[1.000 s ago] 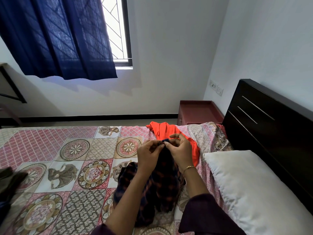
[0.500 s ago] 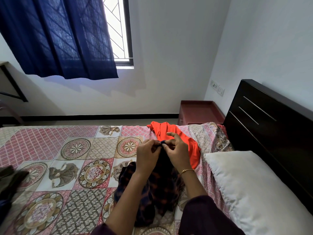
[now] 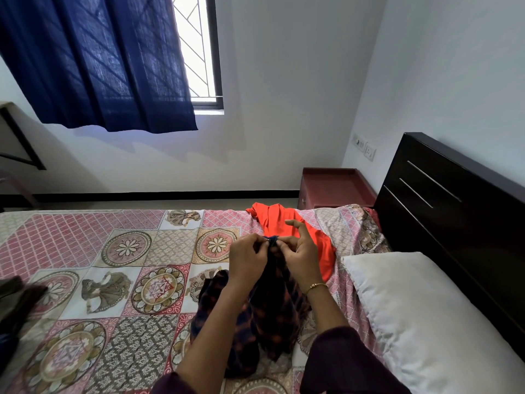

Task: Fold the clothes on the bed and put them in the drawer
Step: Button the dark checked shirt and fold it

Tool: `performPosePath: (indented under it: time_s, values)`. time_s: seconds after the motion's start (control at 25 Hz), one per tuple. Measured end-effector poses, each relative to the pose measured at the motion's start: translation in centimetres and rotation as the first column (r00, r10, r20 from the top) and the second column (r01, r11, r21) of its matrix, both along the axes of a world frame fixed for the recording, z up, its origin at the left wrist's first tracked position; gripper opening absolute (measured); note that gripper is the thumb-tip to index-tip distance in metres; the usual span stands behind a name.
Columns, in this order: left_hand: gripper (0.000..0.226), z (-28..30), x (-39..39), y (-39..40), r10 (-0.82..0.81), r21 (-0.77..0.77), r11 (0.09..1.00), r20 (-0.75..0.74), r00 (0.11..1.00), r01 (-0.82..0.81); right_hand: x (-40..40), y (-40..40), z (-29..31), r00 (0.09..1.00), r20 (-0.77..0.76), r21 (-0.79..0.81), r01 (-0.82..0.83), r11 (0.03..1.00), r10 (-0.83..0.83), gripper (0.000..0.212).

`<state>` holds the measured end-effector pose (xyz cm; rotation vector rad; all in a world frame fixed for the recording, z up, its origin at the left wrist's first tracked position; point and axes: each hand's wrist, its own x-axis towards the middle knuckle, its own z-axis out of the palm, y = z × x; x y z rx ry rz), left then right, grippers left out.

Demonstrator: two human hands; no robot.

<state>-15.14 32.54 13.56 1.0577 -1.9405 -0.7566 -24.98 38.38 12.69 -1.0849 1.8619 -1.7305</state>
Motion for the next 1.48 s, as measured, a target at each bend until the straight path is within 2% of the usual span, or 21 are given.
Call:
performPosePath:
  time_s: [0.24, 0.44, 0.52, 0.68, 0.76, 0.88, 1.04, 1.24, 1.28, 1.4, 1.48]
  values:
    - [0.001, -0.1, 0.4, -0.7, -0.038, 0.164, 0.985, -0.122, 0.992, 0.058, 0.4, -0.1, 0.0, 0.989, 0.144, -0.046, 0.030, 0.999, -0.023, 0.045]
    - [0.008, 0.2, 0.7, -0.7, -0.091, 0.122, 0.988, -0.047, 0.995, 0.096, 0.6, -0.3, -0.3, 0.965, 0.262, -0.028, 0.021, 0.999, -0.013, 0.041]
    - [0.011, 0.2, 0.9, -0.9, -0.102, 0.111, 0.988, -0.040, 0.994, 0.106, 0.7, -0.3, -0.3, 0.964, 0.265, -0.014, 0.001, 1.000, 0.002, 0.041]
    - [0.021, -0.1, 1.1, -0.8, -0.247, 0.146, 0.958, -0.023, 0.969, 0.247, 0.3, -0.5, -0.4, 0.979, 0.200, 0.036, 0.033, 0.999, -0.039, 0.040]
    - [0.026, -0.3, 1.1, -0.8, -0.255, 0.120, 0.959, -0.012, 0.967, 0.255, 0.1, -0.5, -0.2, 0.985, 0.165, 0.049, 0.043, 0.998, -0.050, 0.039]
    - [0.019, -0.6, 0.8, -0.3, -0.135, 0.056, 0.989, -0.023, 0.991, 0.136, 0.1, -0.5, 0.0, 0.996, 0.076, 0.078, 0.030, 0.997, -0.035, 0.039]
    - [0.011, -1.1, 0.1, 1.6, 0.039, -0.075, 0.996, -0.030, 0.999, -0.041, 0.6, -0.2, 0.1, 0.994, -0.045, 0.104, 0.102, 0.989, -0.097, 0.039]
    - [0.002, -1.3, 0.3, 2.1, 0.077, -0.142, 0.986, -0.094, 0.993, -0.090, 1.5, 0.1, 0.7, 0.985, -0.122, 0.115, 0.135, 0.984, -0.121, 0.043]
    - [0.001, -1.2, 0.4, 2.1, 0.078, -0.123, 0.988, -0.104, 0.991, -0.091, 1.4, 0.1, 0.7, 0.989, -0.091, 0.121, 0.123, 0.985, -0.112, 0.041]
    - [0.004, -0.8, 0.6, 1.7, 0.047, -0.015, 0.999, -0.143, 0.989, -0.050, 1.5, 0.5, 0.5, 0.984, 0.168, 0.087, 0.051, 0.995, -0.065, 0.040]
    - [0.006, -0.7, 0.8, 1.7, -0.008, -0.008, 1.000, -0.109, 0.994, 0.007, 1.4, 0.6, 0.4, 0.975, 0.206, 0.113, 0.062, 0.992, -0.084, 0.040]
